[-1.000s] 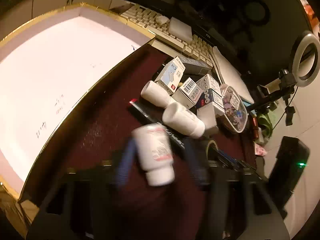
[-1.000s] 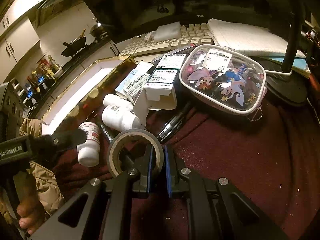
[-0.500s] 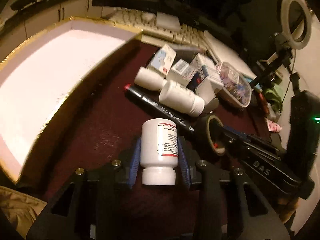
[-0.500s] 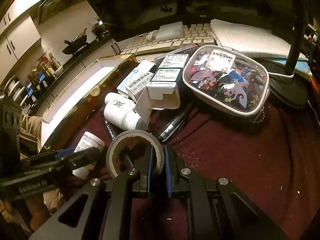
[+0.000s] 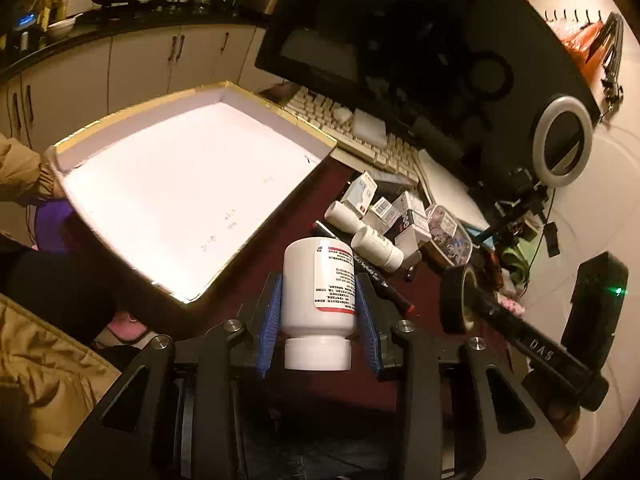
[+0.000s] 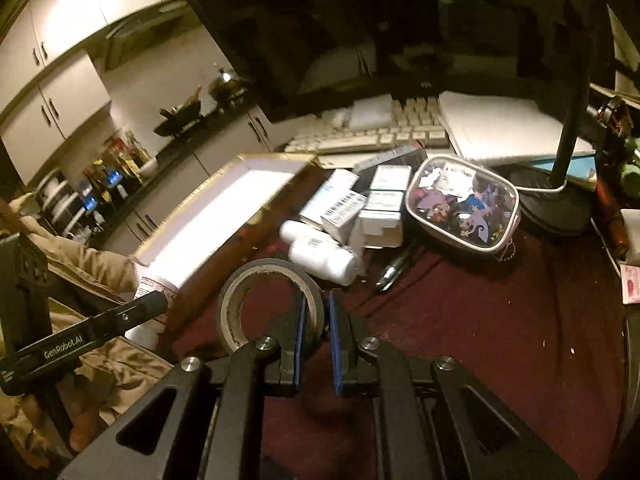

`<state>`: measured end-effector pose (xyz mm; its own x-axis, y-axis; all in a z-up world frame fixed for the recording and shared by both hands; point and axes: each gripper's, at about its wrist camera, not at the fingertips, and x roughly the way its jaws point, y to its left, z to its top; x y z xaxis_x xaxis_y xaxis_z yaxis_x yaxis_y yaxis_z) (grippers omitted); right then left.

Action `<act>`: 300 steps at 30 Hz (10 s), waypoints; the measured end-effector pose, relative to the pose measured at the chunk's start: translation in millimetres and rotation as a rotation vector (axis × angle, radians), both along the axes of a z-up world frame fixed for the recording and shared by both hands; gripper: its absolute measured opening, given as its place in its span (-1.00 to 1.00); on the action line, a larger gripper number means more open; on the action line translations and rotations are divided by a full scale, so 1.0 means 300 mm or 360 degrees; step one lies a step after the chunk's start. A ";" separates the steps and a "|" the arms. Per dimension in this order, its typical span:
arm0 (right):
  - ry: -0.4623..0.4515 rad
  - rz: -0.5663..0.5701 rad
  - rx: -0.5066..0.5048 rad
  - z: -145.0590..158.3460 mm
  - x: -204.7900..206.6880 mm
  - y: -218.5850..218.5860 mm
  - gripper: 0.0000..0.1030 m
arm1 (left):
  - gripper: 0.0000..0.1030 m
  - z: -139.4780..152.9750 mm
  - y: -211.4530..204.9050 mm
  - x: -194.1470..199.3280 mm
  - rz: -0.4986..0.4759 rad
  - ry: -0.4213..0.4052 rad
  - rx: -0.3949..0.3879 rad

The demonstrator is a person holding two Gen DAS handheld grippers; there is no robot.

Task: Organize objects

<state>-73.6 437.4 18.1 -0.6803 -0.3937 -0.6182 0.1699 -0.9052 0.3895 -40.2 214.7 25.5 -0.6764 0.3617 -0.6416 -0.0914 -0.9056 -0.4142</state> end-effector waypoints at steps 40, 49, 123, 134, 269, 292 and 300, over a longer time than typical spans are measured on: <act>-0.0203 0.0571 0.0440 -0.136 -0.576 -0.627 -0.81 | -0.32 -0.156 -0.337 -0.377 0.0219 -0.0271 -0.0289; -0.0166 0.0619 0.0565 -0.135 -0.551 -0.660 -0.75 | -0.20 -0.165 -0.329 -0.374 0.0155 -0.0356 -0.0396; -0.0061 0.0499 0.0275 -0.117 -0.147 -0.092 -0.37 | 0.09 -0.137 0.089 -0.291 -0.0305 -0.0336 -0.0209; -0.0177 0.0693 0.0067 -0.187 -0.123 -0.151 -0.37 | 0.09 -0.166 0.121 -0.311 -0.0342 -0.0407 -0.0189; -0.0239 0.0180 0.0190 -0.182 -0.233 -0.052 -0.34 | -0.73 -0.238 0.140 -0.333 -0.0324 -0.0290 -0.0386; -0.0296 0.0136 0.0131 -0.184 -0.224 -0.042 -0.36 | -0.73 -0.198 0.087 -0.254 -0.0342 -0.0215 -0.0349; -0.0307 0.0153 0.0008 -0.195 -0.224 -0.031 -0.36 | -0.73 -0.184 0.085 -0.257 -0.0314 -0.0197 -0.0342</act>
